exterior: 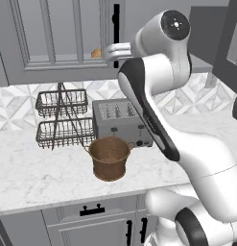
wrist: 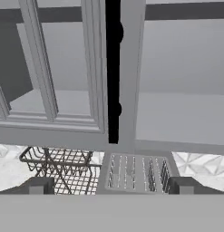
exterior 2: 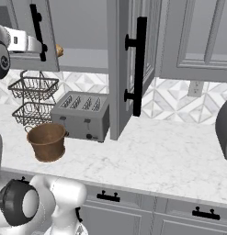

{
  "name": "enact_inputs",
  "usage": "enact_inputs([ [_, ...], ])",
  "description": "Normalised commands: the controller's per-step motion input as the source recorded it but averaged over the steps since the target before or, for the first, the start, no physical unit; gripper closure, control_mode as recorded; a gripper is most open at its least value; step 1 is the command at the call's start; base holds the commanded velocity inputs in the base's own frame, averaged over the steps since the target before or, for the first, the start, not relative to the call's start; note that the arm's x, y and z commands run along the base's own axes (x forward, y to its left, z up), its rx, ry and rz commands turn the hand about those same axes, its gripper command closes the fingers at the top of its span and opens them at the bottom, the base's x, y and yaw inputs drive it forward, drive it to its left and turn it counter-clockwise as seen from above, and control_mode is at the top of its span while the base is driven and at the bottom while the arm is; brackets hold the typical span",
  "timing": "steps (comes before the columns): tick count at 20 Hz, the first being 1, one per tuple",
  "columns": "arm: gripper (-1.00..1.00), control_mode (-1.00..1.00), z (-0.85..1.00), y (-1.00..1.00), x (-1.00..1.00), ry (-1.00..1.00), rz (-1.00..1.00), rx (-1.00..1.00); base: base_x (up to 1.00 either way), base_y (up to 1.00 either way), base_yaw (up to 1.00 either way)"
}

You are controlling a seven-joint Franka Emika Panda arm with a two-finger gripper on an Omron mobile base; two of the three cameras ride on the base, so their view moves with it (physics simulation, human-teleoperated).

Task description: Open the cabinet, pick up the bread from the cabinet and place it in the basket. Then move the basket to the dining counter.

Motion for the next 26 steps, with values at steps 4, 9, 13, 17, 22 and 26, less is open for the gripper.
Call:
enact_inputs([
  [4, -1.00, -1.00, 0.00, 0.17, 0.54, -0.03, 0.02, 0.01, 0.00, 0.00, 0.00],
  [9, -1.00, -1.00, 0.00, -0.02, 0.69, -0.06, 0.07, 0.01, 0.00, 0.00, 0.00],
  [13, -1.00, -1.00, 0.00, 0.03, 0.51, -0.05, 0.07, 0.00, 0.00, 0.00, 0.00],
  [17, -1.00, -1.00, -0.09, 0.09, 0.51, 0.00, 0.05, 0.00, 0.00, 0.00, 0.00],
  [22, -1.00, -1.00, -0.06, 0.13, 0.50, 0.00, 0.02, 0.00, 0.00, 0.00, 0.00],
  [26, -1.00, -1.00, -0.09, 0.19, 0.53, 0.00, 0.00, 0.00, 0.00, 0.00, 0.00],
])
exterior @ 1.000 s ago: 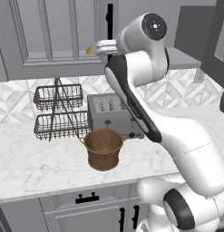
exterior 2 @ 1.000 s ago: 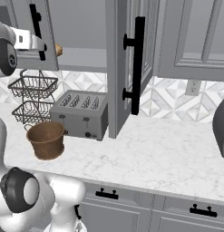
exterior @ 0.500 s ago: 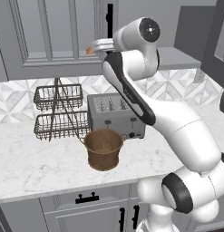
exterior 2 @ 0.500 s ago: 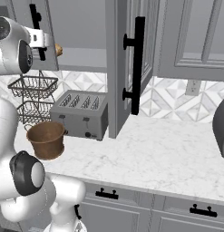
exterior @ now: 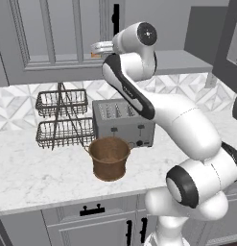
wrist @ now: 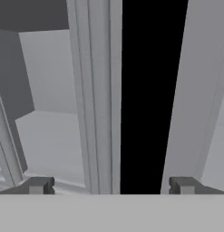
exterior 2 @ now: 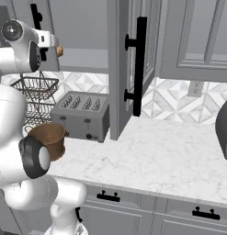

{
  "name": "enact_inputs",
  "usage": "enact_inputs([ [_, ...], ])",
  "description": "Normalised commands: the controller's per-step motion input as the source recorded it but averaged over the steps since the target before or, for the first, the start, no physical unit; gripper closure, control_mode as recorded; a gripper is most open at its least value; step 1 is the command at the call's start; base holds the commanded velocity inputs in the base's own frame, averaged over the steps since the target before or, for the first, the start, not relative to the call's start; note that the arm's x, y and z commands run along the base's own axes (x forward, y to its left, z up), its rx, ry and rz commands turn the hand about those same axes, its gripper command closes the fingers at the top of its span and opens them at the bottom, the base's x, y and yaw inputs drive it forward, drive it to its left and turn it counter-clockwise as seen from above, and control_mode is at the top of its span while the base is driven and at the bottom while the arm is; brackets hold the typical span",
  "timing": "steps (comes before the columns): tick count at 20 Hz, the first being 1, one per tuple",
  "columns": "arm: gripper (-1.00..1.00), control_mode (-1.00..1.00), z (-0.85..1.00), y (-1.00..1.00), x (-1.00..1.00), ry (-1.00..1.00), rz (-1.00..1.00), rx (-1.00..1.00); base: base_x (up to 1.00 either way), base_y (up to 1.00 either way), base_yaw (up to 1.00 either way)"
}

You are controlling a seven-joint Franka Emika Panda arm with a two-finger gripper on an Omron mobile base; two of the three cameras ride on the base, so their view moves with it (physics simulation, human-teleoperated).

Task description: Open the cabinet, pick up the bread from the cabinet and place it in the basket. Then move the basket to the dining counter.

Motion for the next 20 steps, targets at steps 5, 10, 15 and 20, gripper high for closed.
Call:
enact_inputs([
  [5, 1.00, -1.00, -0.16, 0.31, 0.53, 0.00, 0.00, 0.00, 0.00, 0.00, 0.00],
  [10, 1.00, -1.00, -0.15, 0.40, -0.16, 0.00, 0.00, 0.00, 0.00, 0.00, 0.00],
  [15, 1.00, -1.00, -0.08, 0.66, -1.00, 0.00, 0.07, 0.00, 0.00, 0.00, 0.00],
  [20, 1.00, -1.00, 0.00, 0.81, -1.00, -0.01, 0.11, 0.00, 0.00, 0.00, 0.00],
])
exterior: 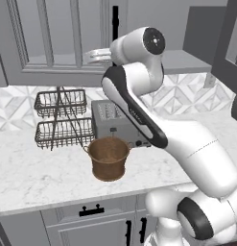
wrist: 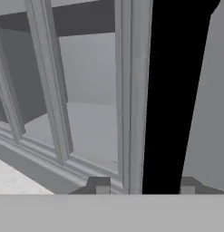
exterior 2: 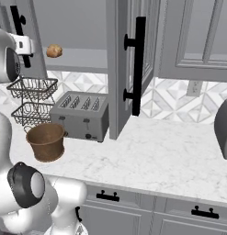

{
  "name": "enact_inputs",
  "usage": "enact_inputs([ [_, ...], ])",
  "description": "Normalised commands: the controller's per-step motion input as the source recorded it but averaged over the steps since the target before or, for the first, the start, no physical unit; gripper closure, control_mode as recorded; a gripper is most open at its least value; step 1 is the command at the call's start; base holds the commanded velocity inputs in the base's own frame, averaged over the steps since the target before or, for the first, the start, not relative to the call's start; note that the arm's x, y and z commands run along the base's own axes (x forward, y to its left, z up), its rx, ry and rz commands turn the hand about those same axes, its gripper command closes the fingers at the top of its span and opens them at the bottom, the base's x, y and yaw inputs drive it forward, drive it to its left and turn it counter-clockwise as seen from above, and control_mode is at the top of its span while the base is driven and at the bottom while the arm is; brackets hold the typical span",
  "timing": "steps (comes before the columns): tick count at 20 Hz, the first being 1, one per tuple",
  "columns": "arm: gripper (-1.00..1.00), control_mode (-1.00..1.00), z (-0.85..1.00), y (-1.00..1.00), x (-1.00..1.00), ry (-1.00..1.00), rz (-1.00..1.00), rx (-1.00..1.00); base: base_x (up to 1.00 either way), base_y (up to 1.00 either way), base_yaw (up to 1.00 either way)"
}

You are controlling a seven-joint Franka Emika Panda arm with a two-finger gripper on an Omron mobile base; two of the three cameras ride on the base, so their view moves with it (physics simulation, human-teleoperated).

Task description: Open the cabinet, pick up the bread from the cabinet and place it in the basket. Then move the basket to the dining counter.

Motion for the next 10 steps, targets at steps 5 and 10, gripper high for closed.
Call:
enact_inputs([
  [5, 1.00, -1.00, 0.00, 0.98, -1.00, -0.05, 0.15, 0.00, 0.00, 0.00, 0.00],
  [10, 1.00, -1.00, 0.00, 1.00, -1.00, -0.06, 0.14, 0.00, 0.00, 0.00, 0.00],
])
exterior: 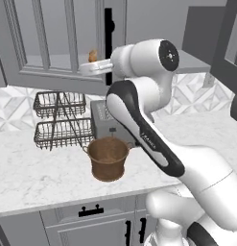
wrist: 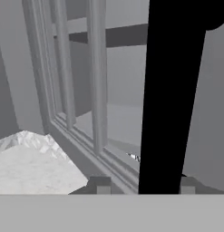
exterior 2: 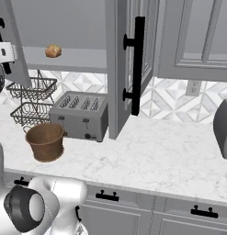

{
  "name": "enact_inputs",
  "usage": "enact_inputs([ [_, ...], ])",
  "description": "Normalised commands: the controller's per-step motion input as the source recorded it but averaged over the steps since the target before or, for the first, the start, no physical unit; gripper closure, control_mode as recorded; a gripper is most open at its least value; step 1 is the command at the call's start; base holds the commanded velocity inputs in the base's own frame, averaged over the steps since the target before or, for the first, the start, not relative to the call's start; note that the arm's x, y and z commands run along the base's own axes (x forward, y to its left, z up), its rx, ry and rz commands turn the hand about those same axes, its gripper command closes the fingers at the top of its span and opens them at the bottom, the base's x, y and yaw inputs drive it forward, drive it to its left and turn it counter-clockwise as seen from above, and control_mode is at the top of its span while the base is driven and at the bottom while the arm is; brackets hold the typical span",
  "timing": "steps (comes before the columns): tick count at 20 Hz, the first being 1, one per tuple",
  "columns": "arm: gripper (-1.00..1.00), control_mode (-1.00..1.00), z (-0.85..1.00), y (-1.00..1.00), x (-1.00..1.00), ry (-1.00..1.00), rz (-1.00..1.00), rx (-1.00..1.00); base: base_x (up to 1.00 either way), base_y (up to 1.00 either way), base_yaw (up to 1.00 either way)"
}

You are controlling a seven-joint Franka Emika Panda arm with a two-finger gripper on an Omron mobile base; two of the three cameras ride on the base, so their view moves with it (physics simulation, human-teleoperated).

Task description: Open the cabinet, pick up the bread from the cabinet and place it in the basket. Then move the basket to the dining counter.

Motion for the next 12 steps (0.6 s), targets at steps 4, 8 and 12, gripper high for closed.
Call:
enact_inputs([
  [4, -1.00, -1.00, 0.00, 0.98, -1.00, -0.06, 0.13, 0.00, 0.00, 0.00, 0.00],
  [8, -1.00, -1.00, 0.19, -0.12, -0.80, -0.01, 0.03, 0.10, 0.00, 0.00, 0.00],
  [12, -1.00, -1.00, 0.38, -1.00, -0.09, 0.00, 0.00, 0.36, 0.00, 0.00, 0.00],
])
